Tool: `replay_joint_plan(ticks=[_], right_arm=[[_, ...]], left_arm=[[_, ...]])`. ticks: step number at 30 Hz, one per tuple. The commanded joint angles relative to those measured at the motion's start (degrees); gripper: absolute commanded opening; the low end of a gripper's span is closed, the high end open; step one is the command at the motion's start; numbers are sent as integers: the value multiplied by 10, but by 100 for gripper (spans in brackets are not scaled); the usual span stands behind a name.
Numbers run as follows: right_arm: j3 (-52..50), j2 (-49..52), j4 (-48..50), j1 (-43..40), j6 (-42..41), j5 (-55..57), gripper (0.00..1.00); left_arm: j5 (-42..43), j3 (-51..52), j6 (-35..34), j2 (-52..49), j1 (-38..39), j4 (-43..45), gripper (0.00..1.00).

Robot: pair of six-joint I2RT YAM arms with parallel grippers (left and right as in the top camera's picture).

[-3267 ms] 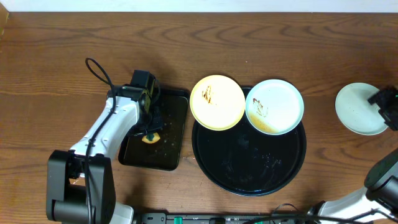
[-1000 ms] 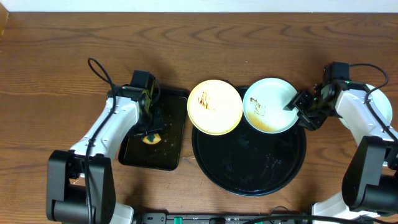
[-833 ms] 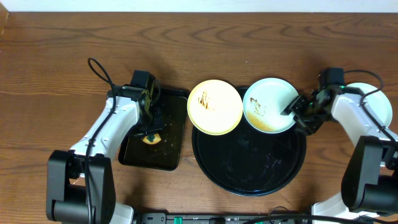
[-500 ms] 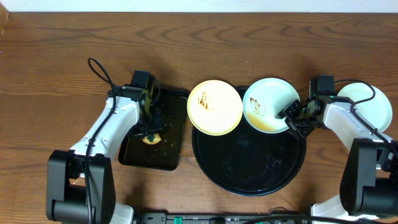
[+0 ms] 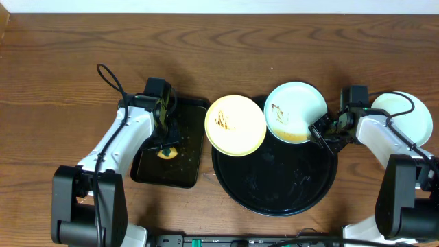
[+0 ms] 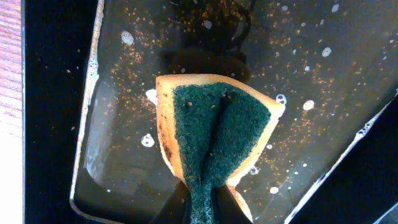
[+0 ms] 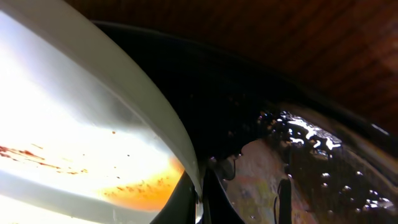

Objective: Clean dirty plates on tray and stack at the side
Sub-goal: 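Lift the sponge off the black tray with left gripper toward the plate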

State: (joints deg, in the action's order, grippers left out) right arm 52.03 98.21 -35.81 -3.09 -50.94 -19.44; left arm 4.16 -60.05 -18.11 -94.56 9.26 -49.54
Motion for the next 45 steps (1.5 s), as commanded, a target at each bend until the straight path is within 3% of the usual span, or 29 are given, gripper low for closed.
replay_joint_plan(ticks=[1, 5, 13, 23, 45], right_arm=[[-8, 6, -21, 5, 7, 67, 2], [-8, 6, -35, 5, 50, 90, 2], [-8, 6, -52, 4, 85, 145, 2], [-9, 6, -73, 5, 148, 154, 1], [-66, -31, -73, 5, 161, 154, 2]], left_arm=[[8, 4, 9, 1, -2, -3, 7], [58, 3, 35, 2, 1, 4, 8], [67, -21, 43, 13, 61, 2, 7], [197, -81, 19, 18, 142, 30, 7], [361, -87, -133, 17, 308, 271, 7]])
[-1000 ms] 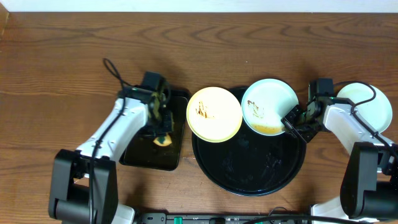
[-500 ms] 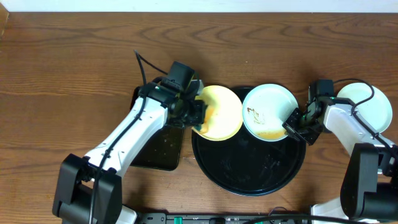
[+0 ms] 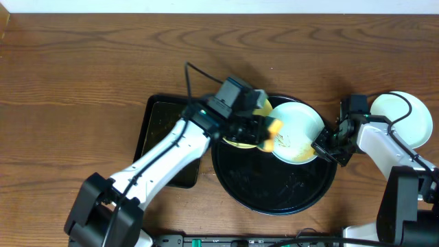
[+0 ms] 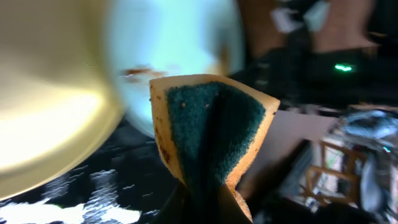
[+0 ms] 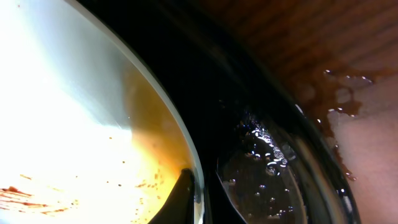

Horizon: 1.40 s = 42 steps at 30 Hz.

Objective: Clean dirty plates on tray and stack at the side
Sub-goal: 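Lift the sponge off the black tray with left gripper toward the plate, then scrub the stained plate's center with the sponge in left gripper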

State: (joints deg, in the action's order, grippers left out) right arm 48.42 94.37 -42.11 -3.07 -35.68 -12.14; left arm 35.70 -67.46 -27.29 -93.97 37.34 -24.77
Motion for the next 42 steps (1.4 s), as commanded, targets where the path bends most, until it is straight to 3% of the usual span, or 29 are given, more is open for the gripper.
replay_joint_plan(ticks=[1, 7, 14, 23, 42], right_arm=[[-30, -4, -10, 5, 11, 81, 2], [-30, -35, -28, 5, 11, 83, 2], [-24, -99, -57, 5, 30, 87, 2], [18, -237, -179, 9, 48, 119, 2], [-9, -205, -202, 80, 4, 119, 1]], left_arm=[[48, -13, -59, 11, 45, 42, 8], [-2, -13, -111, 5, 88, 61, 7], [-22, -13, -112, -27, 95, 74, 7], [-21, -13, -116, -53, 95, 87, 7], [-16, -12, -114, -97, 95, 106, 8]])
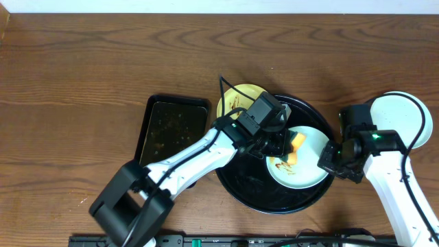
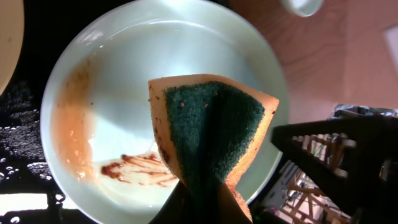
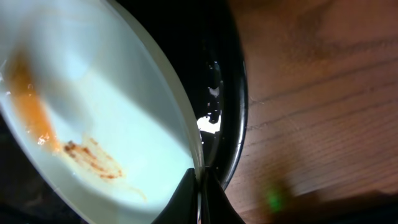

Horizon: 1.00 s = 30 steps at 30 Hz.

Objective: Clean dirty plates on tray and stack at the side
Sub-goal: 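Scrub the stained plate's center with the sponge in left gripper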

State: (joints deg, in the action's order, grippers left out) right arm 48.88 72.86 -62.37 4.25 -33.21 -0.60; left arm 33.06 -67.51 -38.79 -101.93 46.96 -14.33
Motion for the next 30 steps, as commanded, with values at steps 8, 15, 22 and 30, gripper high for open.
replay_joint_plan(ticks=[8, 15, 22, 30], right_arm=[[-36, 36, 24, 7, -28, 8, 2], [-42, 79, 59, 7, -30, 8, 2], [-42, 85, 72, 7, -32, 8, 2], [-42, 85, 69, 7, -29, 8, 2]], left_arm=[[23, -12, -4, -23, -1, 1, 7], [23, -12, -23, -30, 24, 5, 7], [26, -12, -51, -89, 47, 6, 7], [65, -12, -79, -130, 47, 61, 7]])
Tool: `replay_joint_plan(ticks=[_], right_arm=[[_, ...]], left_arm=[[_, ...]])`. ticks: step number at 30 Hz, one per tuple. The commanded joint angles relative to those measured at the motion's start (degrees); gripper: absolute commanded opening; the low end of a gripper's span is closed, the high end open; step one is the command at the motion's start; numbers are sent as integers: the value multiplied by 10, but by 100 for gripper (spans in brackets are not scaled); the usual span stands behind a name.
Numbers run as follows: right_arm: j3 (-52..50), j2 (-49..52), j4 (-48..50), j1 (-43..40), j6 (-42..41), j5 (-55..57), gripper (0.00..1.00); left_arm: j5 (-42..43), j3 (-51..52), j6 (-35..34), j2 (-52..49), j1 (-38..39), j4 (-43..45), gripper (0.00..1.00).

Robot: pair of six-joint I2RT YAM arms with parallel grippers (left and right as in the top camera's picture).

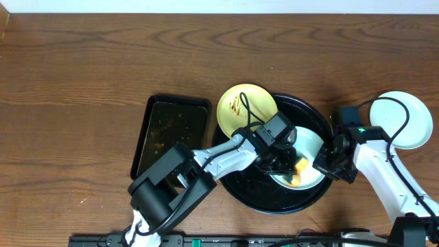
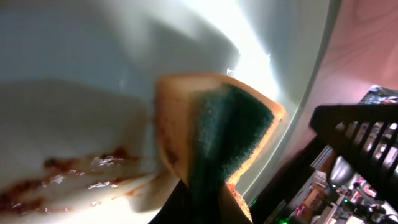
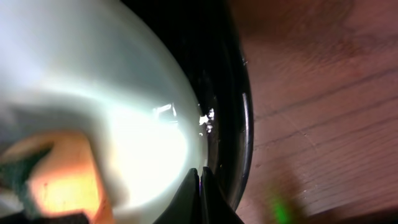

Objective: Clean dirty plates on tray and stack at the side
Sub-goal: 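Scrub the stained plate's center with the sponge in left gripper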

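Observation:
A pale blue plate with brown sauce streaks lies tilted in the round black tray. My right gripper is shut on the plate's right rim. My left gripper is shut on a yellow sponge with a green scouring face, which is pressed against the plate's inner surface near its lower right. The sponge also shows in the right wrist view. A yellow plate with brown stains rests at the tray's upper left edge.
A white plate sits on the wooden table at the far right. A black rectangular tray with wet specks lies to the left. The left arm reaches across the round tray, whose rim runs close to the right fingers.
The sponge was just above the pale plate's middle; now it is pressed on the plate's lower right part. The right gripper still grips the rim, with the plate shifted slightly.
The left gripper first held the sponge in the rectangular tray while the right held the pale plate at the round tray's upper rim. Then the sponge was beside that plate. Then plate and sponge were lower in the tray, and now the sponge touches the plate.

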State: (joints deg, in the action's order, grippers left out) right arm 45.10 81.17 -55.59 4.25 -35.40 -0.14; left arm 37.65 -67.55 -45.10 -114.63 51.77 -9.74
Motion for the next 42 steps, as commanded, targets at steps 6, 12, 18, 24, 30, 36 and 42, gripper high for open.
replay_joint_plan(ticks=[6, 12, 18, 24, 30, 36, 42], right_arm=[[-4, 2, 0, 7, -7, 3, 2], [-4, 2, -1, 7, 4, -2, 2], [-4, 2, -1, 7, 6, -1, 1], [-4, 2, 22, 7, 43, -45, 15], [-7, 2, 45, 8, 40, -64, 44], [-14, 2, 38, 7, -2, -38, 44], [-54, 3, 66, 7, -28, -40, 40]], left_arm=[[13, -11, -17, -10, 0, 46, 8], [-68, -11, 30, -10, 0, -41, 7], [-158, -11, 59, -10, 0, -108, 7], [-163, -11, 68, -10, 0, -112, 8], [-163, -11, 67, -10, 0, -112, 8], [-163, -11, 68, -10, 0, -112, 7], [-161, -11, 74, -10, 0, -112, 7]])
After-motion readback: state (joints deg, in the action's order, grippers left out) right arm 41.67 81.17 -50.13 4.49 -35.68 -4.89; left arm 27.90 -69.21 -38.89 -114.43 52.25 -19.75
